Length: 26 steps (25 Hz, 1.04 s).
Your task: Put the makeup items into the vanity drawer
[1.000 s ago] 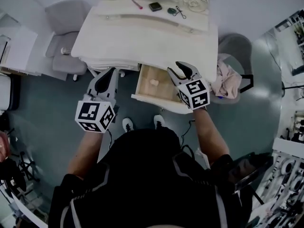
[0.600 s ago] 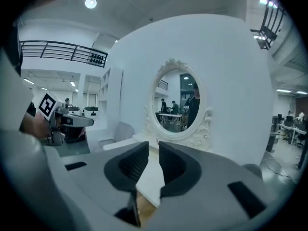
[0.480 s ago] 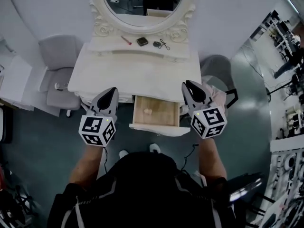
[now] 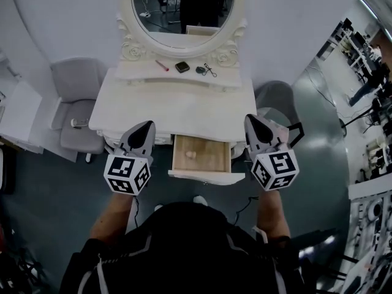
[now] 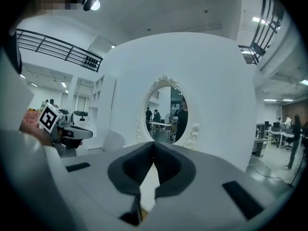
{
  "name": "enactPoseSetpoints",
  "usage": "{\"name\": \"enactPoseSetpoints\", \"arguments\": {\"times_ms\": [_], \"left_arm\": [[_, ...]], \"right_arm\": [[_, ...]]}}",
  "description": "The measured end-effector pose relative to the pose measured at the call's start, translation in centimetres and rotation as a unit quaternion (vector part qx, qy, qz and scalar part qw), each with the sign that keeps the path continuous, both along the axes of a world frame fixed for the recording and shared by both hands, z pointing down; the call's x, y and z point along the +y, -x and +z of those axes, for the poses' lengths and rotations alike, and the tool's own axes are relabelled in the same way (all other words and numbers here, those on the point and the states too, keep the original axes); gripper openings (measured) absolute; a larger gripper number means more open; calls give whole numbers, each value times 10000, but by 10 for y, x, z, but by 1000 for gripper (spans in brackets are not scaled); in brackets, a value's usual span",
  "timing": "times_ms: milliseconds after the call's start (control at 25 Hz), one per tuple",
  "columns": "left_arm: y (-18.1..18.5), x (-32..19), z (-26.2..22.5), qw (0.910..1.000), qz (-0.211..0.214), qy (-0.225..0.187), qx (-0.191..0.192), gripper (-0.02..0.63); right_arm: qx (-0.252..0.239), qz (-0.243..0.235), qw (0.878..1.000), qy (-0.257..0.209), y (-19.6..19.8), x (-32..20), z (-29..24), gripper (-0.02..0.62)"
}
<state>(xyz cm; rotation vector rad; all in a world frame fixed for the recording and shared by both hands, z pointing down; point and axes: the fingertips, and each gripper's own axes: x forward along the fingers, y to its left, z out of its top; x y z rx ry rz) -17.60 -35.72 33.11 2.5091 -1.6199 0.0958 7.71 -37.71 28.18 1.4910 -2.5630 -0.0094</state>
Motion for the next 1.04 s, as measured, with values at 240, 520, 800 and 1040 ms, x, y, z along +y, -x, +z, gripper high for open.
{"name": "enactPoseSetpoints", "arguments": {"times_ms": [240,520,800,1040], "left_arm": [[6,-3,-4,9998,-46,-87,-146,3],[11,-6,-9,9989,-162,-115,-418,3],[11,-5,-8,9990,-241,-72,-379,3],[8,-8,-9,9991,-270,-28,-327,3]], "right_arm": [[64,67,9999,-105,1,-3,-5,5],[97,33,9999,-109,3,-14,-11,5],[-16,82,9999,-106,-8,-20,-13,5],[-7,78,10000,-60,-12,-24,-13,5]]}}
